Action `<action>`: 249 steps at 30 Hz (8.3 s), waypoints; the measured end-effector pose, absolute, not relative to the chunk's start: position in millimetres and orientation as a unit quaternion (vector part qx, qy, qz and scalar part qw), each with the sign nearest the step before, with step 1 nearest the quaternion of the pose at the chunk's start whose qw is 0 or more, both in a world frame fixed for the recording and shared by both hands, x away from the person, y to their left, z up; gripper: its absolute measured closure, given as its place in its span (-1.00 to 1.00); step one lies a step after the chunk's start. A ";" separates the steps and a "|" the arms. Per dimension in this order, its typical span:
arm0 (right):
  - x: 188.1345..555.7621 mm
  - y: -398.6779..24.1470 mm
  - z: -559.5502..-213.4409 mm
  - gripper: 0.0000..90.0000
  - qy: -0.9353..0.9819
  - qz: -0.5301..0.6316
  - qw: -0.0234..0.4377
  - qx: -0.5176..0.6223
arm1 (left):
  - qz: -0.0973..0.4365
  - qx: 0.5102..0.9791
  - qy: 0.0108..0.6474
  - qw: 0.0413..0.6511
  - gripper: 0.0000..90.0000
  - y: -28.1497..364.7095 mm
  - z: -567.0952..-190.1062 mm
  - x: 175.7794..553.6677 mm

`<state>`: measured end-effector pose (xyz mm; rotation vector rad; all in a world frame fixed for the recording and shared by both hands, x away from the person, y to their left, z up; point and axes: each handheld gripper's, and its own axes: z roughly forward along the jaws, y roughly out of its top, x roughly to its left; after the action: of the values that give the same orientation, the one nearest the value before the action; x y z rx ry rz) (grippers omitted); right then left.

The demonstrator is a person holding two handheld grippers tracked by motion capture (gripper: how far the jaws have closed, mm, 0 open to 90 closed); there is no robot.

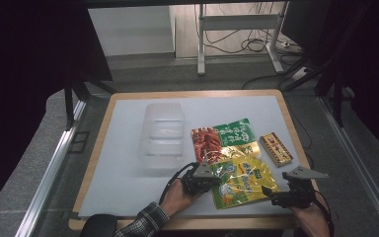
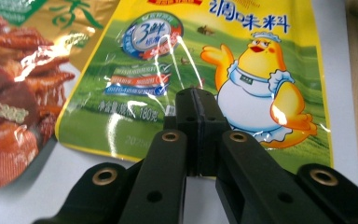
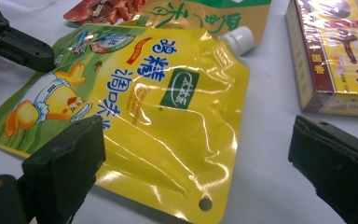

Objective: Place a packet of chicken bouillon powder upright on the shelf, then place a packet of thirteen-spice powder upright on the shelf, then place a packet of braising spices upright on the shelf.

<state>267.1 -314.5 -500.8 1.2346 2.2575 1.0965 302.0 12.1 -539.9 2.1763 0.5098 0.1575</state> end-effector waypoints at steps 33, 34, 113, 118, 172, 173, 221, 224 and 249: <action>300.3 -312.5 -514.9 -0.28 0.787 0.395 0.023 0.473 | 0.071 0.881 0.206 0.419 1.00 14.7 -541.2 298.0; 301.7 -312.7 -515.5 -0.27 0.785 0.398 0.016 0.474 | 0.072 0.882 0.205 0.419 1.00 14.6 -541.1 297.7; 311.3 -269.7 -398.1 0.92 0.823 0.457 0.052 0.333 | 0.146 0.843 0.258 0.450 -0.79 63.8 -522.3 273.0; 311.1 -263.8 -389.4 0.92 0.827 0.458 0.053 0.322 | 0.151 0.843 0.263 0.445 -0.86 66.3 -522.2 269.3; 369.0 -219.9 -336.8 0.93 0.844 0.464 0.106 0.247 | 0.175 0.842 0.258 0.440 -0.99 93.4 -523.2 246.4; 372.8 -216.5 -336.6 0.93 0.845 0.464 0.106 0.242 | 0.174 0.842 0.259 0.440 -0.99 94.2 -523.2 245.4; 448.1 -151.9 -323.6 0.92 0.852 0.482 0.101 0.179 | 0.175 0.846 0.263 0.429 -0.99 104.5 -524.3 239.1; 454.4 -144.9 -321.7 0.92 0.850 0.488 0.101 0.172 | 0.175 0.846 0.268 0.426 -1.00 106.3 -524.4 240.2; 496.4 -95.5 -323.6 0.92 0.835 0.517 0.086 0.166 | 0.164 0.840 0.279 0.436 -1.00 115.1 -522.3 236.9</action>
<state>496.4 -95.5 -323.6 0.4960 2.4897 1.5420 236.9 115.1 -522.3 2.0894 0.6939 0.4085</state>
